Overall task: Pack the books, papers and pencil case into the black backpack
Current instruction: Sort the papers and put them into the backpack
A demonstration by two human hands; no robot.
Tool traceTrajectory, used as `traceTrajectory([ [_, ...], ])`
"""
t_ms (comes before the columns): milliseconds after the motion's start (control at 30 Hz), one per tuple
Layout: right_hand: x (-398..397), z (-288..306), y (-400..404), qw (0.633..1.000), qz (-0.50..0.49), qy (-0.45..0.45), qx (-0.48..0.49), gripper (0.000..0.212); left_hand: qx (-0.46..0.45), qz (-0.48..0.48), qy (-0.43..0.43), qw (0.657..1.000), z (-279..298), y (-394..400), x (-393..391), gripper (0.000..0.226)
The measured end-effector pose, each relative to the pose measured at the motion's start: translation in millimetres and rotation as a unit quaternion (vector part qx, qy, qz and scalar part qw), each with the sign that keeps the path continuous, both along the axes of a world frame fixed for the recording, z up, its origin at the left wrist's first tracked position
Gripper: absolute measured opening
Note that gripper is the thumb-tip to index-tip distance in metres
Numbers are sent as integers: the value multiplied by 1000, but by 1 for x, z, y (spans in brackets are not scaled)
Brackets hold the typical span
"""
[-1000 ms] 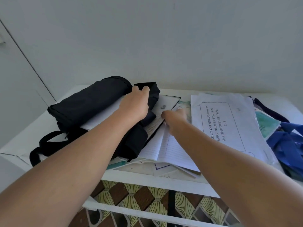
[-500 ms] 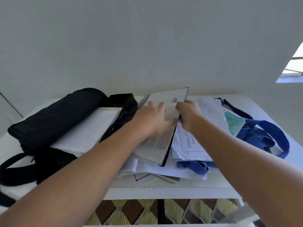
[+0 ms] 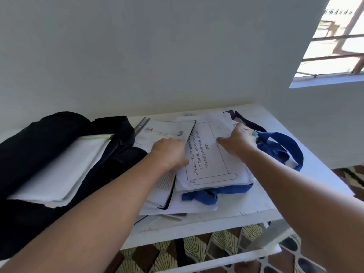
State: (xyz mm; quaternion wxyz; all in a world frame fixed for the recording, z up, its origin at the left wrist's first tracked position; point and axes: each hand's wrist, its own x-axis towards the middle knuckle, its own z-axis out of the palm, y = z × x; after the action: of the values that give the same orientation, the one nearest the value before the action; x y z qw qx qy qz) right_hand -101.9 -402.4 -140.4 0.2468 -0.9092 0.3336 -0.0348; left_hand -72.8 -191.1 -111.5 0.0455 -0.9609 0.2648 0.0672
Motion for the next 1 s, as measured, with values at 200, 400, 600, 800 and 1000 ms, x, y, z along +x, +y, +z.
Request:
traceTrajectory([
  [200, -6, 11, -6, 986, -30, -35, 161, 70, -13, 8, 32, 999, 2, 8, 13, 44],
  [400, -8, 7, 2, 939, -42, -109, 324, 50, -18, 12, 44, 999, 4, 11, 14, 32],
  [600, -15, 22, 2, 921, 34, -104, 374, 31, -22, 25, 45, 998, 2, 12, 18, 34],
  [800, -39, 48, -35, 891, -72, -238, 380, 31, -60, 59, 61, 995, 1, 11, 17, 31],
  [1000, -56, 51, -81, 769, -236, -378, 459, 34, -115, 48, 5, 992, 23, -20, 9, 28],
])
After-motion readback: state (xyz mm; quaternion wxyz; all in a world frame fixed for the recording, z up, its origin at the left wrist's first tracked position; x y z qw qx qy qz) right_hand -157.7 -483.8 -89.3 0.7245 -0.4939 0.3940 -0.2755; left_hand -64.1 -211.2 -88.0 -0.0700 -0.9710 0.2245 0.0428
